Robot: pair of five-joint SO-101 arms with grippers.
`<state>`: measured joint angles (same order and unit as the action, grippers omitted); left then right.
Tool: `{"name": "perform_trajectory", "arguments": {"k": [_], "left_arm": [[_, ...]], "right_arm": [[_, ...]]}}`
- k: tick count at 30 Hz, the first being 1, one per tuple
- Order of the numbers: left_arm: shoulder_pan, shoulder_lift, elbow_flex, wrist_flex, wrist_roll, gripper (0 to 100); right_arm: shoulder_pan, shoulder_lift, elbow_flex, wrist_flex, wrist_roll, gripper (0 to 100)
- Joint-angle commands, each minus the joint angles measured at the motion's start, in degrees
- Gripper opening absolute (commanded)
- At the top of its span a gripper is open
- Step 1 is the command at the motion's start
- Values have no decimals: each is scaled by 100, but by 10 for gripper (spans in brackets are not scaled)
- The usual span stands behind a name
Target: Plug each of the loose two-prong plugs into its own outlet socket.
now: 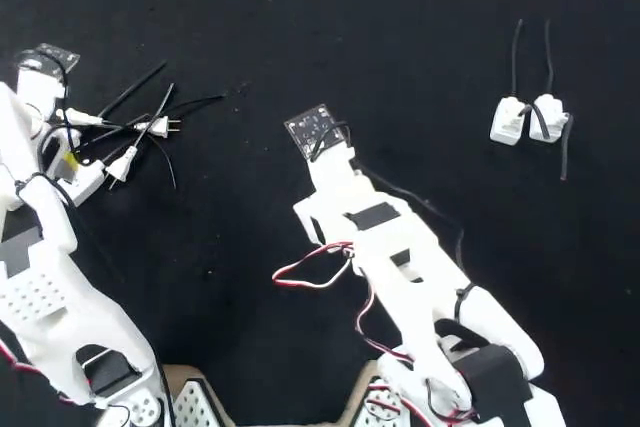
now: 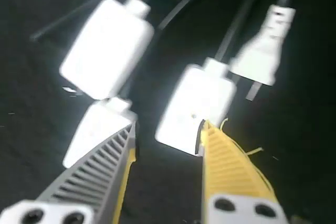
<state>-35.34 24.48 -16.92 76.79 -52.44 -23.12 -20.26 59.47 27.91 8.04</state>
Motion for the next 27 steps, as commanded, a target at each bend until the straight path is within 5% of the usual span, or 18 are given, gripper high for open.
{"name": "perform_trajectory", "arguments": {"k": [1,9,17,27], "left_arm": [[242,167,-338,202,-62,203],[233,932,-356,-422,-26,204],[154,1002,-1138,378,-44,284],[101,1371,-1349,281,-26,249]], "right_arm": [[-88,-242,-31,-123,35,204],[-88,-242,-31,-114,62,204],[-88,-242,-31,-114,62,204],[-88,-242,31,-141,62,204]]}}
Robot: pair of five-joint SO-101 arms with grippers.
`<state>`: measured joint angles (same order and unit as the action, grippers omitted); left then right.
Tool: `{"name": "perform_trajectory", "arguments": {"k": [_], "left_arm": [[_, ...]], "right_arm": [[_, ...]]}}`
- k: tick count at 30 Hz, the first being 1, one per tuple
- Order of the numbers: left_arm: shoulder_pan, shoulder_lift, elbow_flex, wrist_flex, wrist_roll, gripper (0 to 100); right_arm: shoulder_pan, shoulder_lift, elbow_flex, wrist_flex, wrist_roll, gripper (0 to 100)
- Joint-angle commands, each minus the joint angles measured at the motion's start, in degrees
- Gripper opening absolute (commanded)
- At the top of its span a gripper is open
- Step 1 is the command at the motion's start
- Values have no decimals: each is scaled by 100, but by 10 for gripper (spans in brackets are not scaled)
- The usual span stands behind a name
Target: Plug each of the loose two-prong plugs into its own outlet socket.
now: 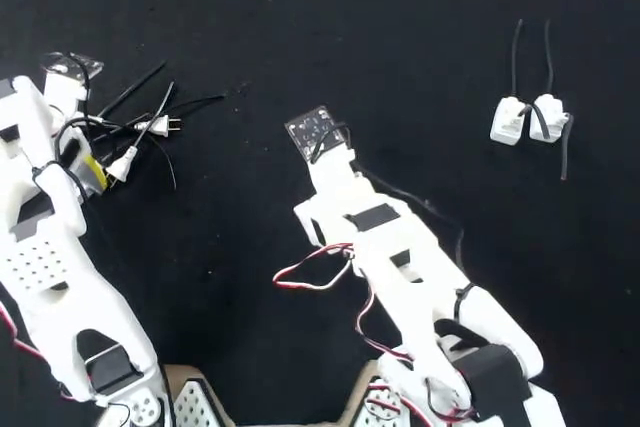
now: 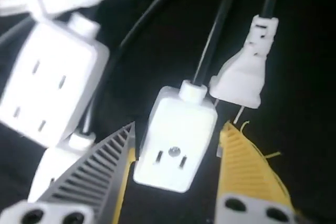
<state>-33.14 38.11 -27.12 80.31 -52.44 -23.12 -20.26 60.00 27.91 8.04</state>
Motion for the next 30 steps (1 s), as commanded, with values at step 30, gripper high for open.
{"name": "perform_trajectory", "arguments": {"k": [30], "left_arm": [[-330,-1670,-752,2057,-18,30]], "right_arm": [[-88,-242,-13,-149,70,204]]}}
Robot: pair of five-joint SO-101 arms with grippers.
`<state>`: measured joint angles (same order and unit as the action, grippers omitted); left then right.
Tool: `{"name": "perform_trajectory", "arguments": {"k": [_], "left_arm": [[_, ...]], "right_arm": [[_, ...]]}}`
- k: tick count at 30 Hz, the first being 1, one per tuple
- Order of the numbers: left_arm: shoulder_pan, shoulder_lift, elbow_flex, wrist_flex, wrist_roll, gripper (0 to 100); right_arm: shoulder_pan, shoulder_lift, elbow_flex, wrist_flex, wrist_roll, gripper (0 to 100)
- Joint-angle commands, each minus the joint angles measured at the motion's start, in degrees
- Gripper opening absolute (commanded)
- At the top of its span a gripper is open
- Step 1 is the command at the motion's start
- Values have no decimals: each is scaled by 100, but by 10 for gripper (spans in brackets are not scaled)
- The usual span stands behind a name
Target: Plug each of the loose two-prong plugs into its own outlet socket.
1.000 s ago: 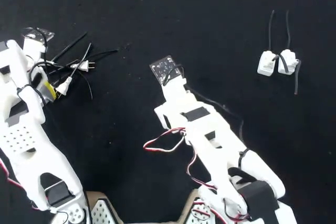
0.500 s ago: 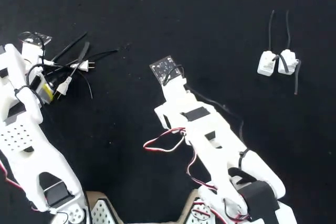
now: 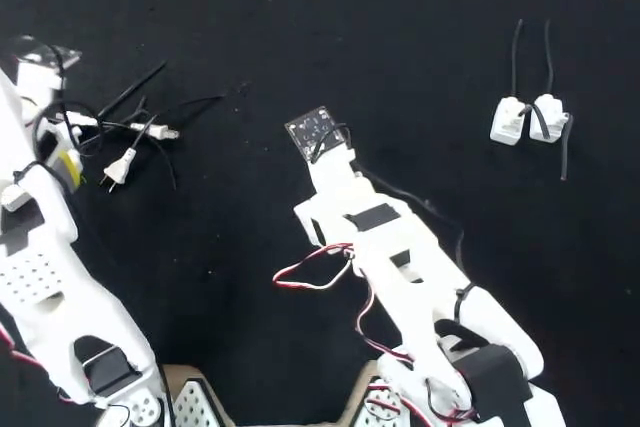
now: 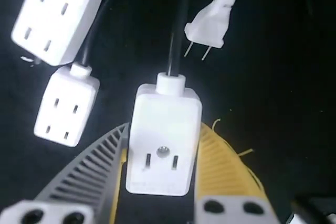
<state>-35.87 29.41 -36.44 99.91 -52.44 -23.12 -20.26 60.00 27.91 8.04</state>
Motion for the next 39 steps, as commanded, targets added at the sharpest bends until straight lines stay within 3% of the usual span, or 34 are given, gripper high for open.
{"name": "perform_trajectory", "arguments": {"k": [1,9,14,19,24,29,35,39], "left_arm": [[-31,-1002,479,97,-18,30],[514,-3270,2747,70,-18,30],[611,-4677,3125,70,-9,30],[1182,-5582,3873,-79,70,30],[2220,-5837,5376,-1020,897,30],[3275,-5846,6985,-2251,1424,42],[4075,-5837,8567,-3569,1732,194],[4207,-5837,9174,-4229,1723,255]], "right_arm": [[-88,-242,-13,-149,70,204],[-44,-286,-31,-114,35,204],[-44,-286,-40,-105,35,204],[264,-295,-57,-88,-149,204],[985,-514,-418,536,-976,204],[1415,-637,-418,580,-1231,204],[1398,-629,-418,580,-1222,204],[1398,-629,-418,580,-1213,204]]}}
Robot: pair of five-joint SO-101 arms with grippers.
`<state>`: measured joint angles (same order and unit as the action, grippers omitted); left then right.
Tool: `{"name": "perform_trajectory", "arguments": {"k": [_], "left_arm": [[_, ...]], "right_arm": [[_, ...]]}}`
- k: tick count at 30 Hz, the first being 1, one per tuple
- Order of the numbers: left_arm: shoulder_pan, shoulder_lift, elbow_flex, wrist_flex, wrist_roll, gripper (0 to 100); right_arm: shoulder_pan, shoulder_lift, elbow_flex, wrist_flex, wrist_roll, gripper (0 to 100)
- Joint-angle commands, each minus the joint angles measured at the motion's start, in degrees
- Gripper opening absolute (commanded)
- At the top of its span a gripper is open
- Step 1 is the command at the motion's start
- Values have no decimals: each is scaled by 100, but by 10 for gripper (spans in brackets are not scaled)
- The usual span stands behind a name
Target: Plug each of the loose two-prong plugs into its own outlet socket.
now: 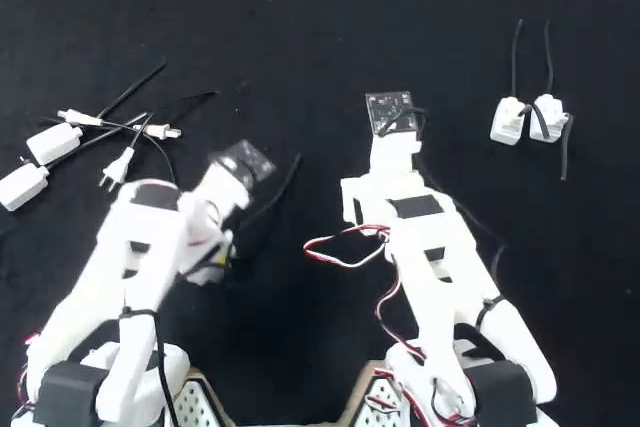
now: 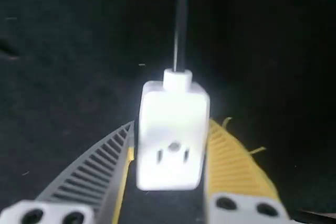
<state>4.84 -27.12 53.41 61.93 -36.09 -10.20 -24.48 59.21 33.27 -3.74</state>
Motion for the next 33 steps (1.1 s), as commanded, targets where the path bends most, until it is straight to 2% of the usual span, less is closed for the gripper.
{"name": "perform_trajectory", "arguments": {"k": [1,6,10,13,22,29,33], "left_arm": [[136,-185,259,-527,88,252],[-101,-255,119,-545,70,252],[-523,-193,-699,105,62,252],[-813,-193,-971,246,53,252],[-1015,-185,31,-774,-387,253],[-1385,-237,31,-862,-440,253],[-1780,-185,13,-862,-879,253]], "right_arm": [[105,-207,-338,44,-26,204],[105,-207,-338,44,-35,204],[105,-207,-338,44,-35,204],[105,-207,-338,44,-35,204],[105,-207,-338,44,-35,204],[105,-207,-338,44,-35,204],[97,-207,-338,44,-35,204]]}}
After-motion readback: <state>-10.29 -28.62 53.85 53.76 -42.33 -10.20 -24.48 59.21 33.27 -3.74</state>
